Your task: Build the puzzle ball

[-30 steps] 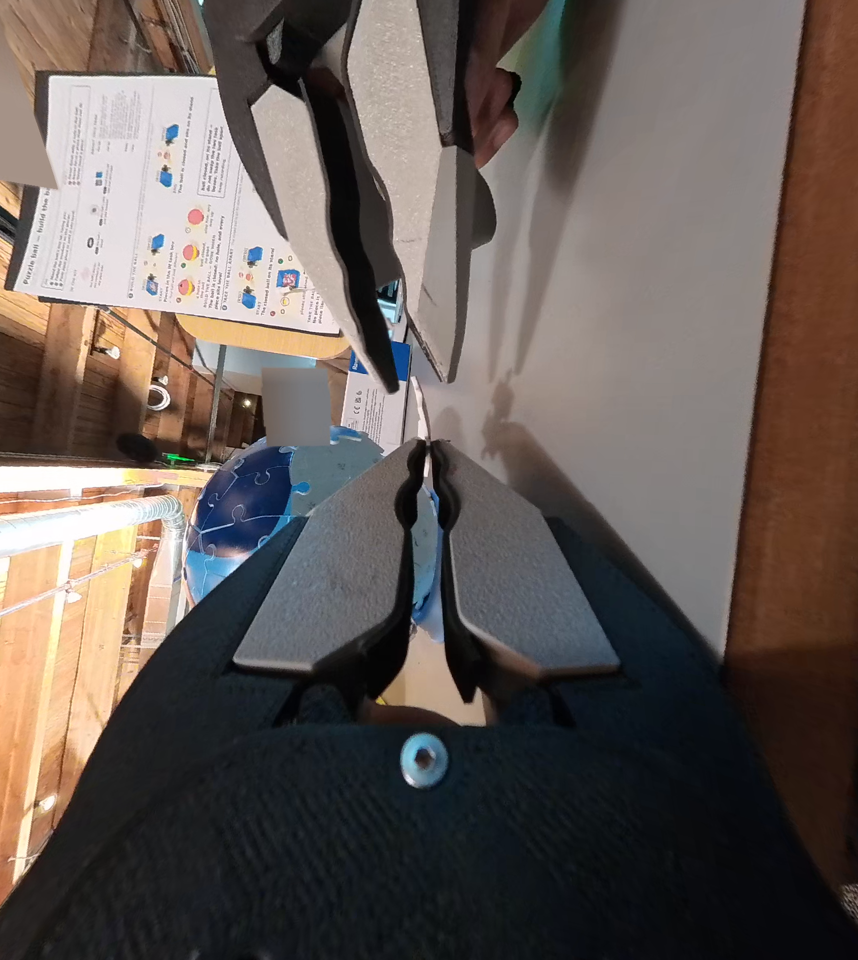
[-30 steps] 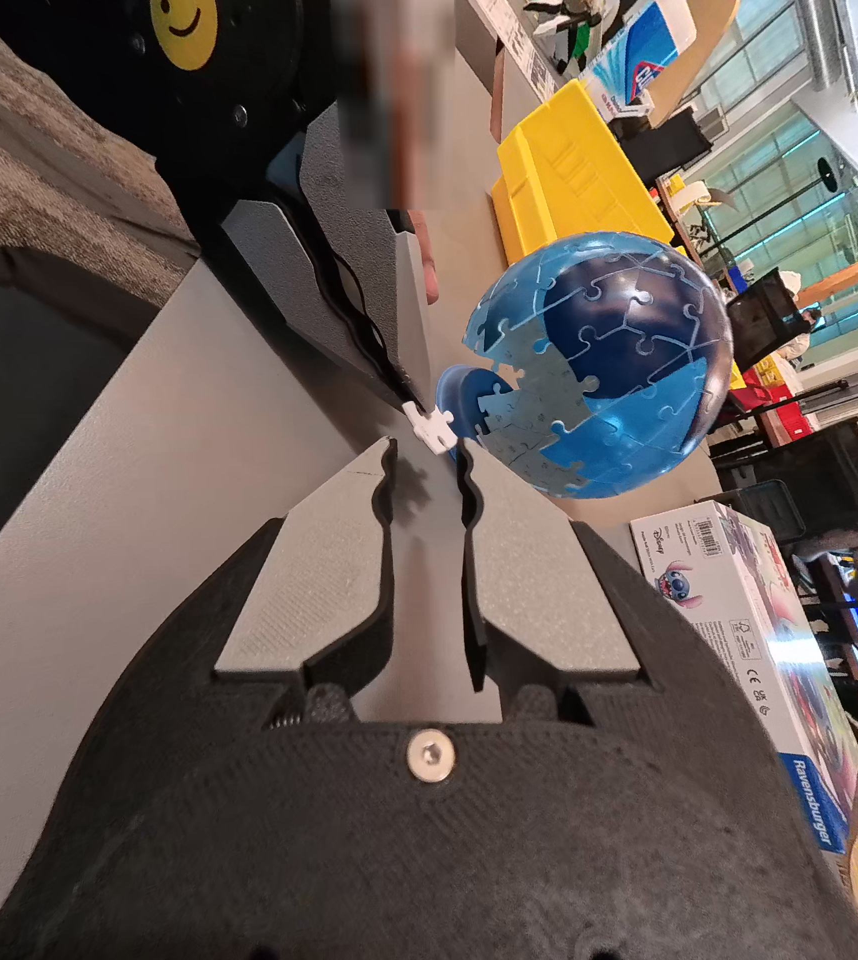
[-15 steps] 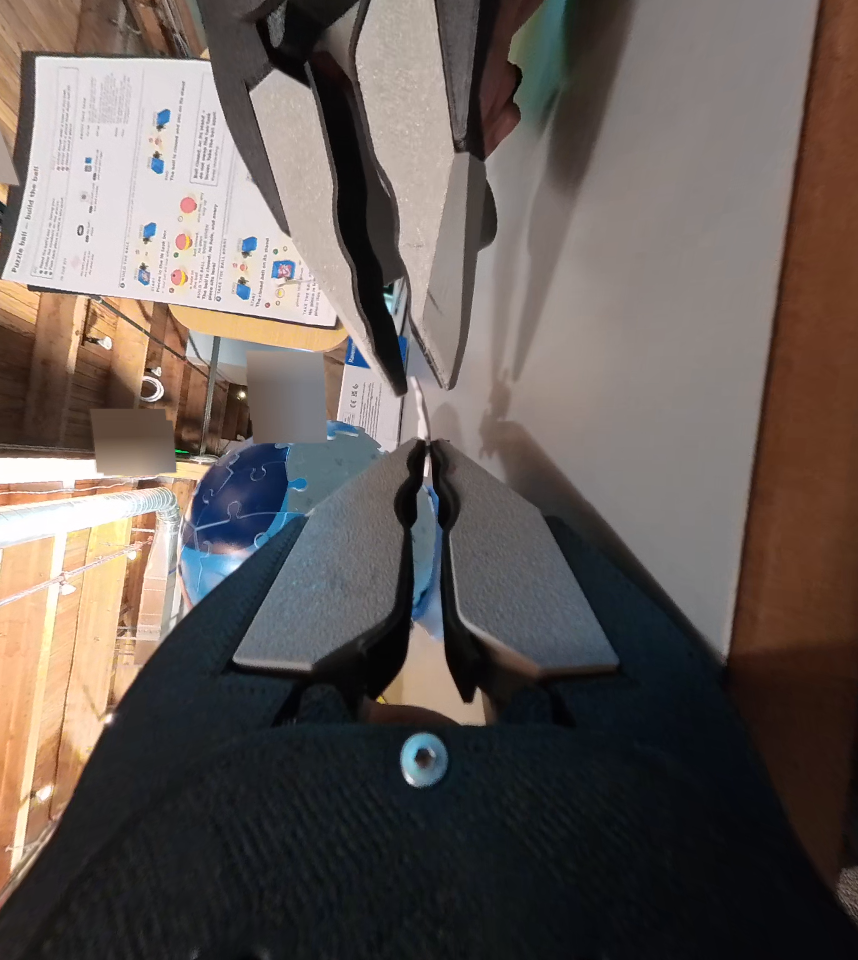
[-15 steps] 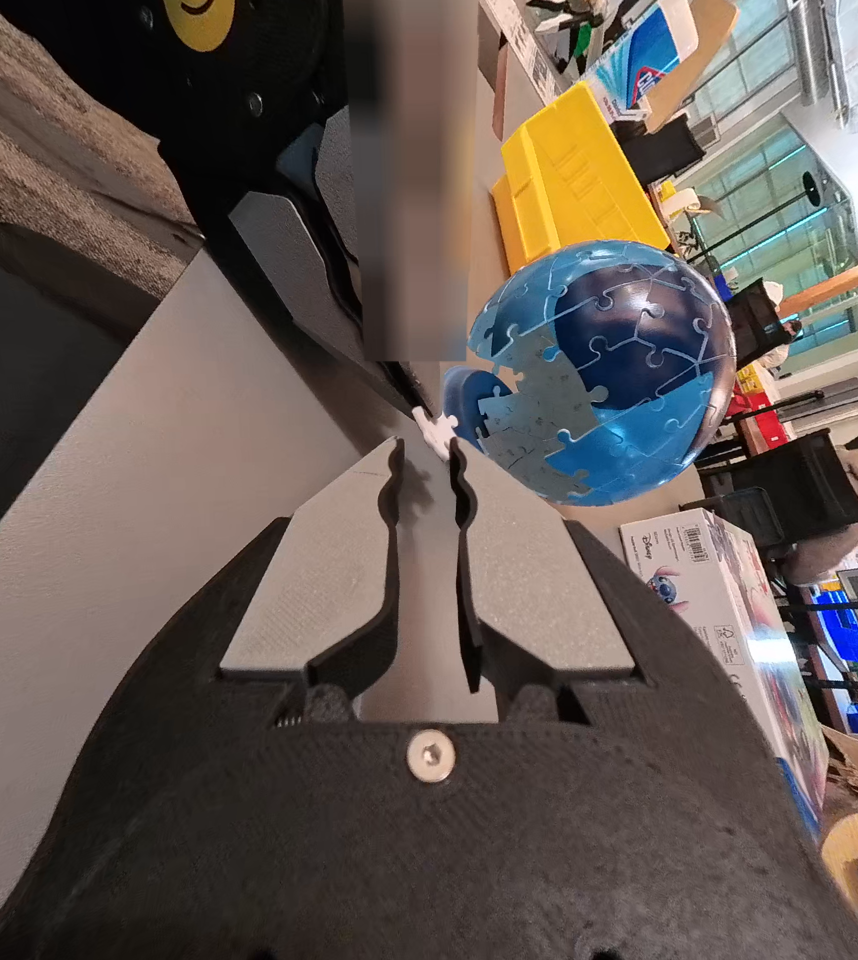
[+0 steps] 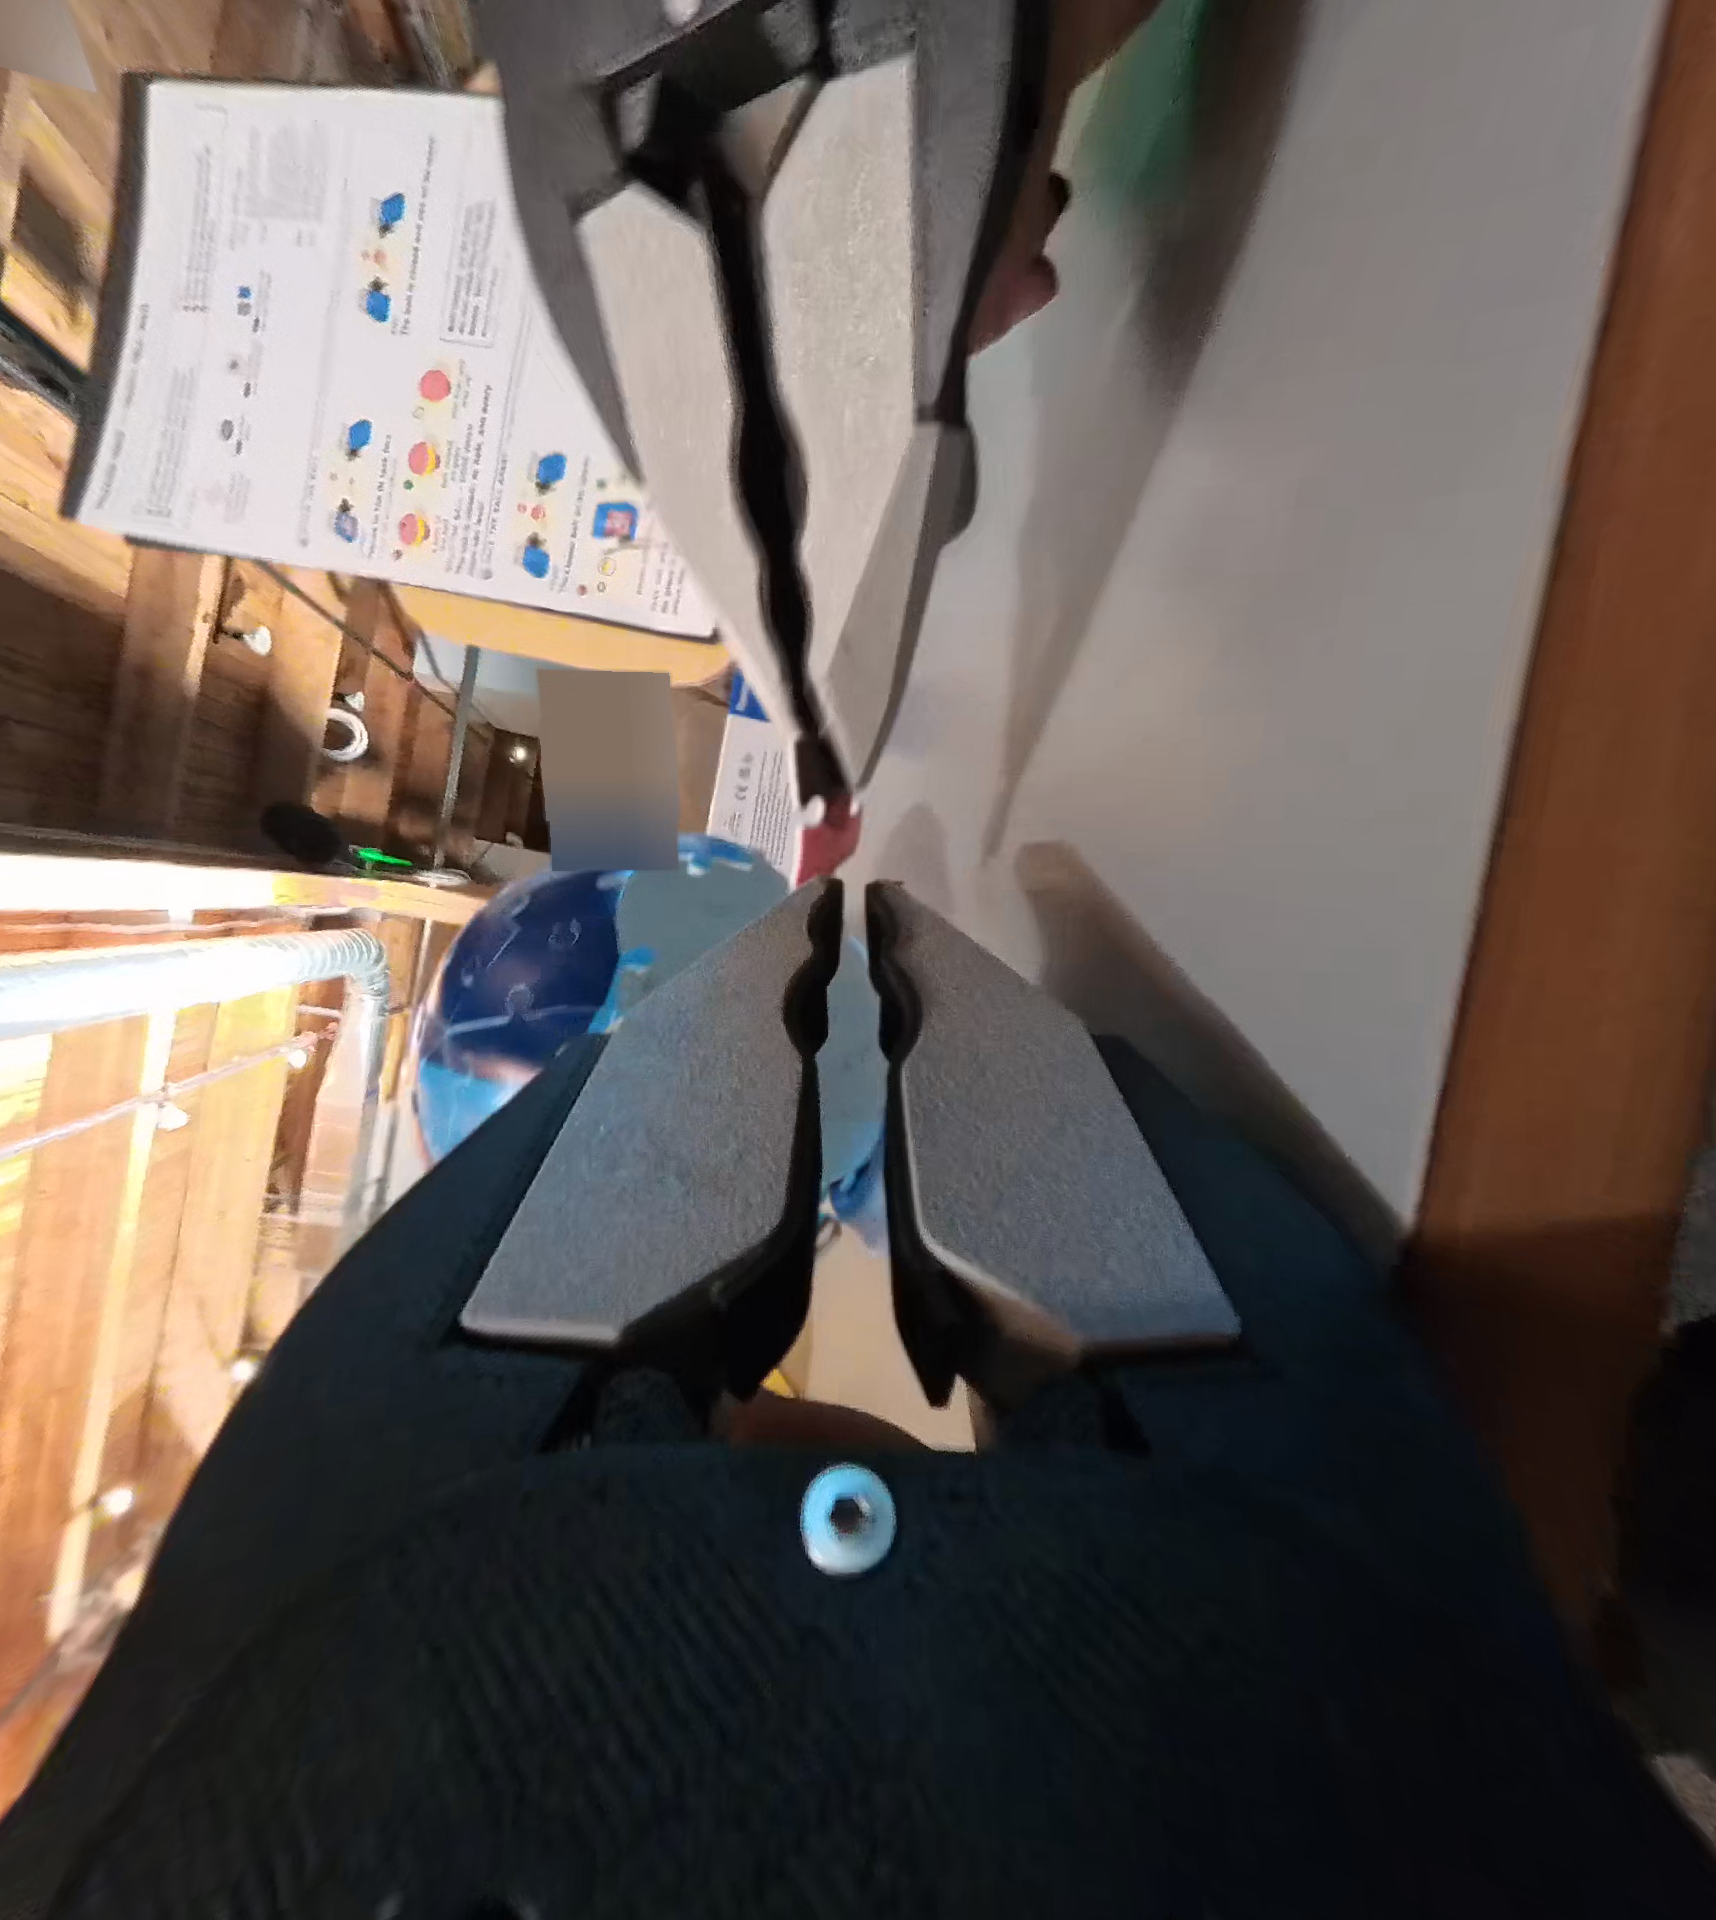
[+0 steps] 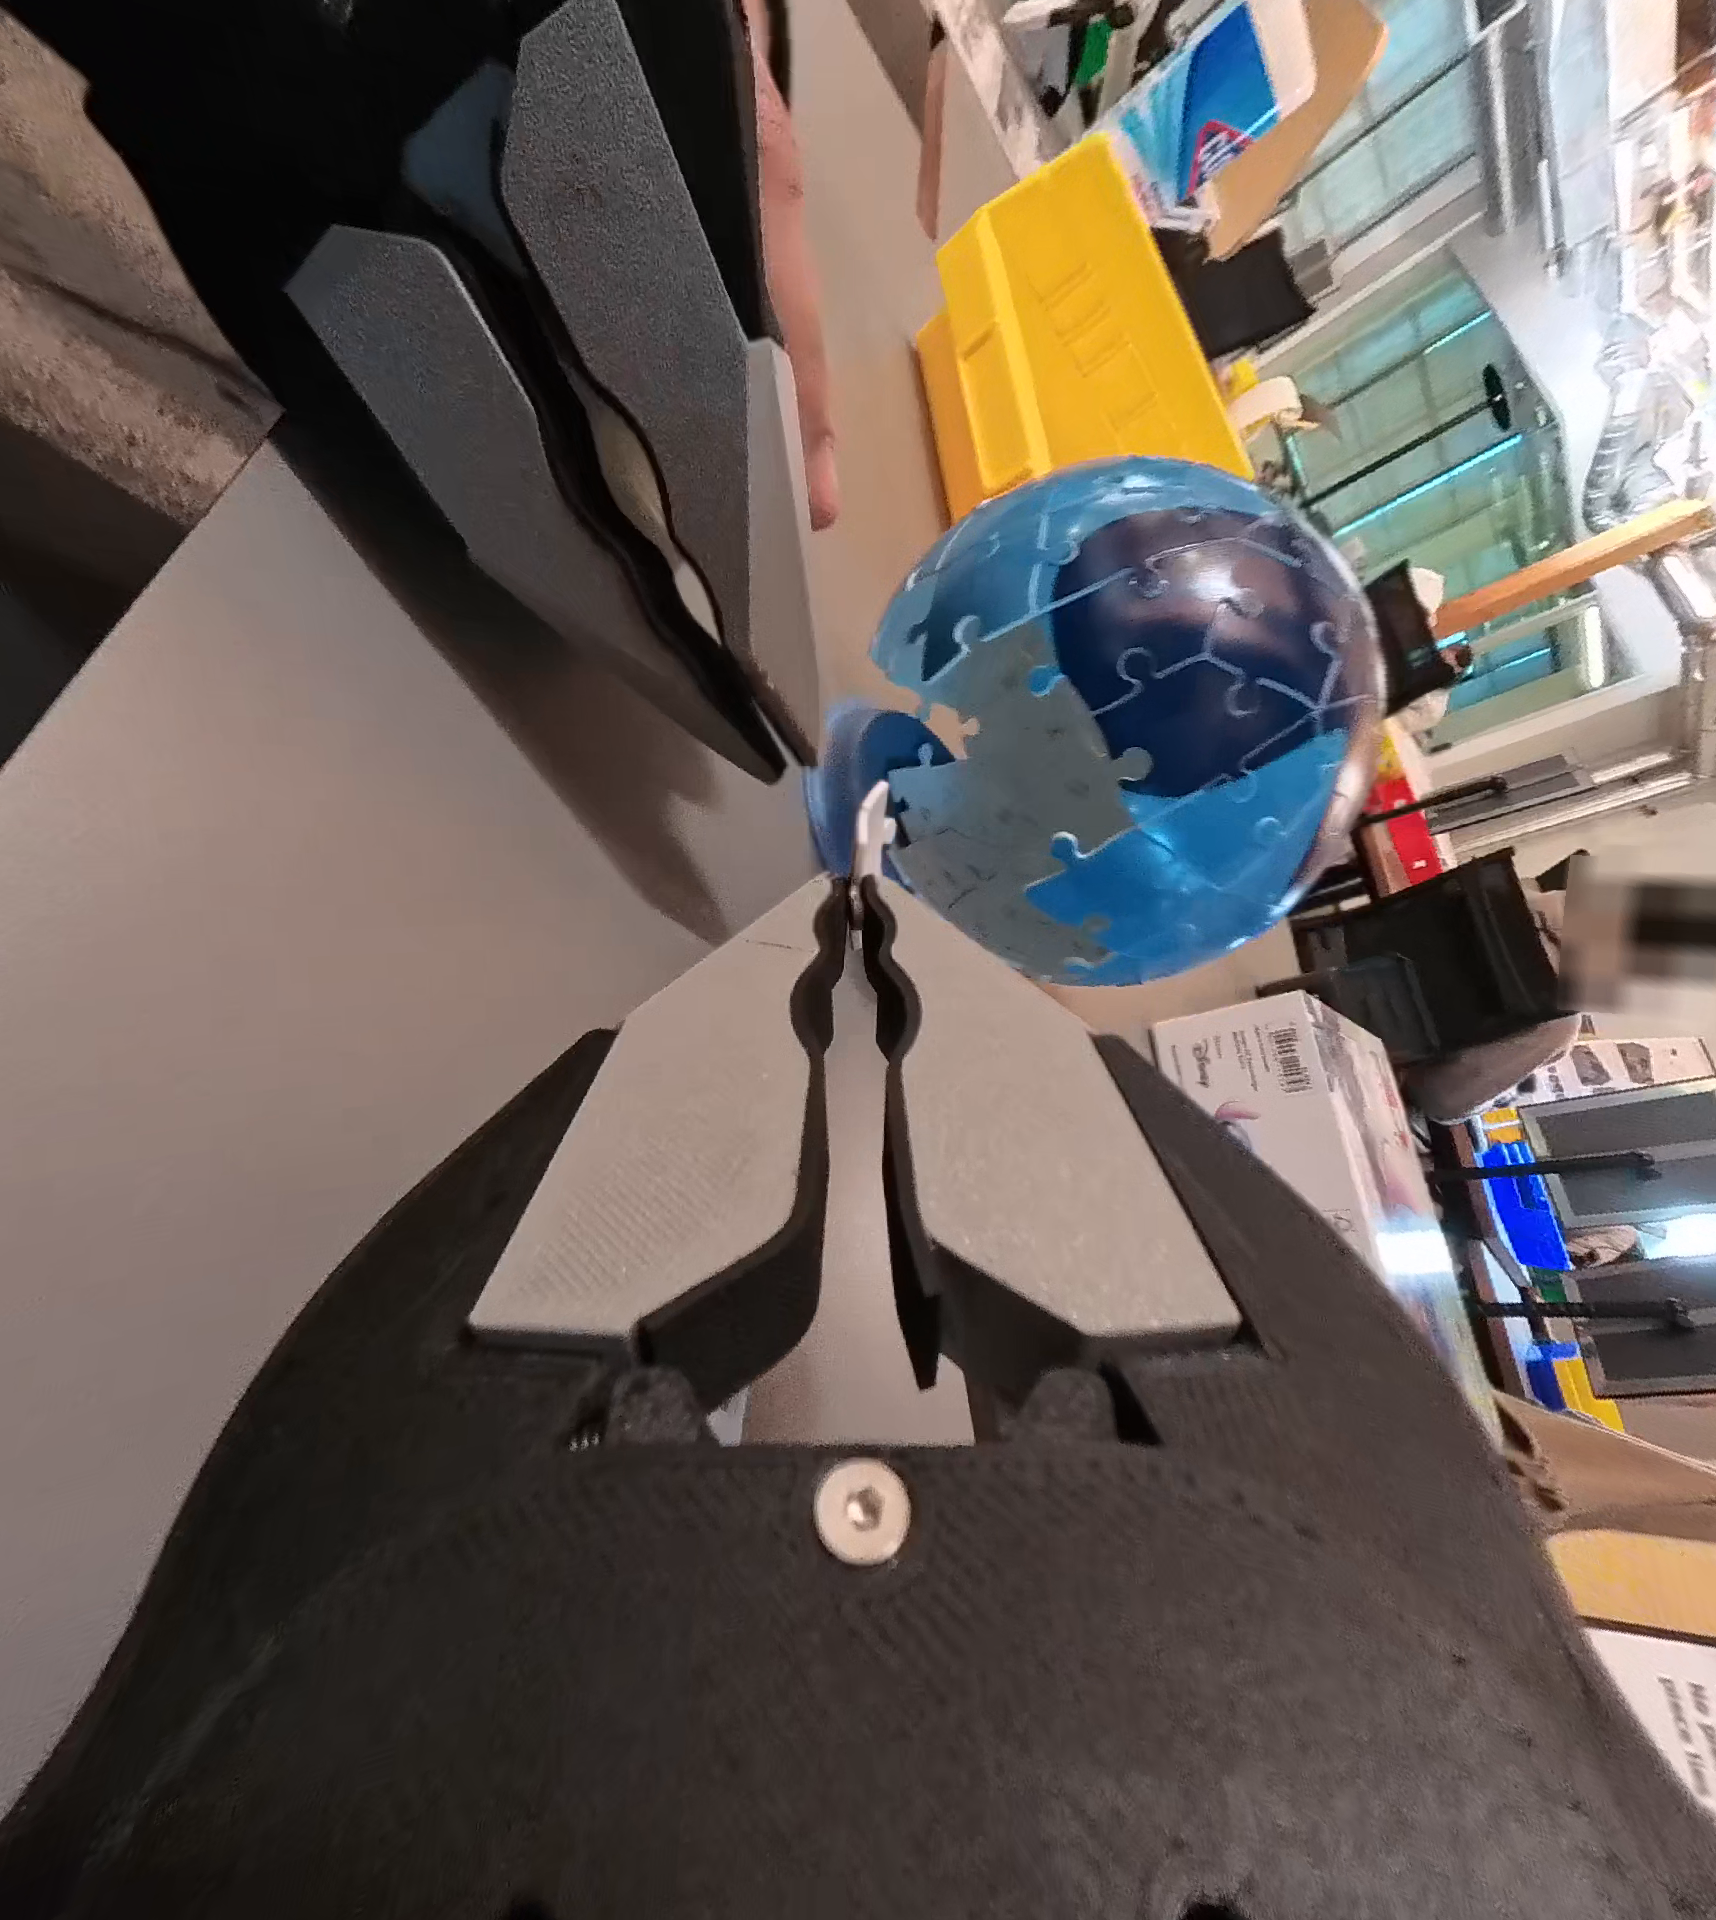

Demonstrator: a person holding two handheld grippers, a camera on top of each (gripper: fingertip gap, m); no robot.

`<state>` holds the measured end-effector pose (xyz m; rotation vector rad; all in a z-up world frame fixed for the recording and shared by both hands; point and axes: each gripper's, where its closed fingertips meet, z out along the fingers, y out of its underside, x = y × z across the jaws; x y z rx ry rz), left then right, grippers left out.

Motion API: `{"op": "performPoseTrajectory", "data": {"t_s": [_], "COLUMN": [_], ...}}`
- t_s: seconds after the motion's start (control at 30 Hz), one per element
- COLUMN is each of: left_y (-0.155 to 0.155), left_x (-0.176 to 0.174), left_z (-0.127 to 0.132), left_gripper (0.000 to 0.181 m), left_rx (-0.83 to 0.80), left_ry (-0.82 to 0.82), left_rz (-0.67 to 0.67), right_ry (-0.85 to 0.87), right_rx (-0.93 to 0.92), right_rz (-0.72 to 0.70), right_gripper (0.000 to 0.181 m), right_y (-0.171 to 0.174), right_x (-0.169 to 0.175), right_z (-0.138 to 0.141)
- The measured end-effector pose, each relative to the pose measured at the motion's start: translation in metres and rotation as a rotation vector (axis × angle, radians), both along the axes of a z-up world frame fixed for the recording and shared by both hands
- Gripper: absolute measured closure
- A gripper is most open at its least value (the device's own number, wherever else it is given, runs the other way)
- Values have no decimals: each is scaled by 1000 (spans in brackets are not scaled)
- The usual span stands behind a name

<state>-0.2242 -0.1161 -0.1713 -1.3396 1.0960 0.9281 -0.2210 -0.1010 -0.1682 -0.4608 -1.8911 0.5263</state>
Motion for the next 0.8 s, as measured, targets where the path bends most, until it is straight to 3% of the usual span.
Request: {"op": "performPoseTrajectory", "data": {"t_s": [0.13,0.37,0.43,0.53,0.67,0.8], "left_y": [-4,-9,-13,-17,-19,-16], "left_x": [-9,12,19,23,28,36], "left_z": [9,21,24,25,20,8], "left_gripper": [162,157,172,175,178,180], "left_rx": [-48,-94,-107,-140,-167,-172], "left_ry": [-201,-366,-392,-433,-353,-166], "left_rz": [-14,-106,-158,-190,-195,-146], "right_ry": [42,67,56,36,-24,-70], "right_rx": [-57,-177,-178,-202,-200,-144], "right_rz": [95,276,282,300,234,178], "right_gripper": [181,181,181,181,178,175], "right_y": [-11,-40,-41,-40,-26,-17], "right_x": [10,27,27,27,17,10], "right_z": [12,28,25,22,8,-7]}}
